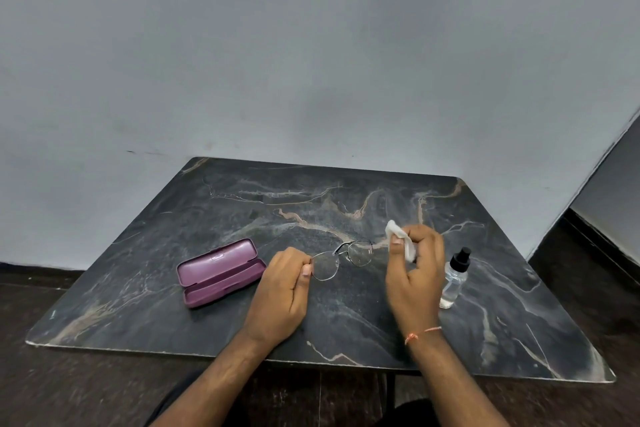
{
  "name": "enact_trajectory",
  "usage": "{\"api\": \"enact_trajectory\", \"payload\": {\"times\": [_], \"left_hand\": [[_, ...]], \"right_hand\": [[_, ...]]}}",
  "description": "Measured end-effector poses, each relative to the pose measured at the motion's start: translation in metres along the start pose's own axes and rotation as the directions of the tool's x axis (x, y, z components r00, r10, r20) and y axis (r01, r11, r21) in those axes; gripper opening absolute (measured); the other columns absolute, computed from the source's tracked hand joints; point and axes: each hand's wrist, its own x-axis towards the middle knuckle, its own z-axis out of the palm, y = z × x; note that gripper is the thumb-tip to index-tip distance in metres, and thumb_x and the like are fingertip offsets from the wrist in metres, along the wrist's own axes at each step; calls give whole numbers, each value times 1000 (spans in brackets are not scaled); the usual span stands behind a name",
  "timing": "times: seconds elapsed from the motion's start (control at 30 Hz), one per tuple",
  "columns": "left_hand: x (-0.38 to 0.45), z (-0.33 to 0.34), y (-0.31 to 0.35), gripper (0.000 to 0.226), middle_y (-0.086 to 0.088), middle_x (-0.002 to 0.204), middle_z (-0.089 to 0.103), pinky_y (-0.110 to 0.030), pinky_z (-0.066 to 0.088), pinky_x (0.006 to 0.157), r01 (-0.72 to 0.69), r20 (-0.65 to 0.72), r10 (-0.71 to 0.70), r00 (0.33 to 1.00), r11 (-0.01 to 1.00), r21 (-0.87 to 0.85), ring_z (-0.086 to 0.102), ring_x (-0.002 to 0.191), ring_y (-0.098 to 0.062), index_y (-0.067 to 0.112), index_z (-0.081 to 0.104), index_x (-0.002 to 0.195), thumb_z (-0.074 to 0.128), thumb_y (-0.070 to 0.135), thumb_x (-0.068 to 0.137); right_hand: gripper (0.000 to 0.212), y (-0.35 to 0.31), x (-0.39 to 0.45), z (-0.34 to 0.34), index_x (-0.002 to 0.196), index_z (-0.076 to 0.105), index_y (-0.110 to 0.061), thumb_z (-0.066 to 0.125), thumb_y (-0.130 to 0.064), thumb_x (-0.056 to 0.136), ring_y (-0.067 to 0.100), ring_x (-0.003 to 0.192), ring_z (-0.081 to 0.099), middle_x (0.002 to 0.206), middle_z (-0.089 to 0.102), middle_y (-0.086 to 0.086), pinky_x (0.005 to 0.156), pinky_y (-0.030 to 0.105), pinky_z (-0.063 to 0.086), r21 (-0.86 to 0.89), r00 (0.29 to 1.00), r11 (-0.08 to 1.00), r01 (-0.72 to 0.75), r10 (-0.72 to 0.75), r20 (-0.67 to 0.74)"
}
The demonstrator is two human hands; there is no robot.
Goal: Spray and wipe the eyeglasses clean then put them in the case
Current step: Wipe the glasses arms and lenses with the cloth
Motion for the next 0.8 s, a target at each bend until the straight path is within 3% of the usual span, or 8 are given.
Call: {"api": "enact_trajectory", "payload": {"times": [0.07, 0.17, 0.3, 0.47, 0.57, 0.8], "left_hand": [[0, 3, 0, 22, 20, 95, 48, -29, 43, 81, -12, 9, 11, 1000, 999, 42, 51, 91, -9, 33, 49, 98, 39, 30, 117], [6, 4, 3, 21, 18, 96, 50, -33, 46, 84, -4, 23, 2, 1000, 997, 73, 50, 92, -9, 31, 52, 99, 40, 31, 116], [1, 0, 3, 20, 18, 97, 49, -35, 47, 86, -12, 59, 6, 998, 996, 93, 49, 95, -7, 31, 51, 99, 40, 32, 116], [-1, 2, 4, 19, 25, 99, 45, -36, 46, 88, -13, 79, 5, 997, 994, 105, 49, 100, -1, 43, 43, 101, 39, 33, 116], [-2, 0, 0, 18, 26, 100, 45, -32, 42, 92, -9, 95, -4, 995, 991, 137, 49, 102, 0, 40, 46, 101, 38, 35, 116], [-3, 5, 0, 14, 21, 104, 51, -35, 39, 97, -42, 165, 18, 986, 988, 147, 48, 103, -3, 35, 56, 108, 43, 29, 109]], "right_hand": [[11, 2, -16, 4, 103, 70, -21, 67, -32, 102, 15, 105, 56, 113, 54, -18, 94, 23, 43, -118, 990, 983, 139, -141, -12], [5, 3, -36, 11, 98, 77, -20, 75, -24, 96, 12, 90, 56, 103, 62, -18, 86, 16, 39, -140, 961, 951, 274, -265, 83], [7, 5, -57, 28, 100, 81, -25, 80, -23, 93, 14, 84, 60, 96, 72, -14, 79, 22, 46, -141, 968, 961, 237, -221, 120], [16, 11, -60, 33, 110, 83, -25, 79, -22, 95, 10, 88, 64, 104, 76, -16, 84, 16, 47, -148, 964, 958, 246, -226, 142], [17, 11, -61, 37, 113, 82, -25, 78, -22, 97, 11, 90, 67, 109, 78, -16, 84, 21, 52, -147, 960, 956, 256, -233, 157], [22, 13, -72, 37, 120, 82, -22, 77, -23, 99, 15, 91, 69, 108, 77, -9, 82, 25, 57, -100, 884, 898, 428, -393, 254]]}}
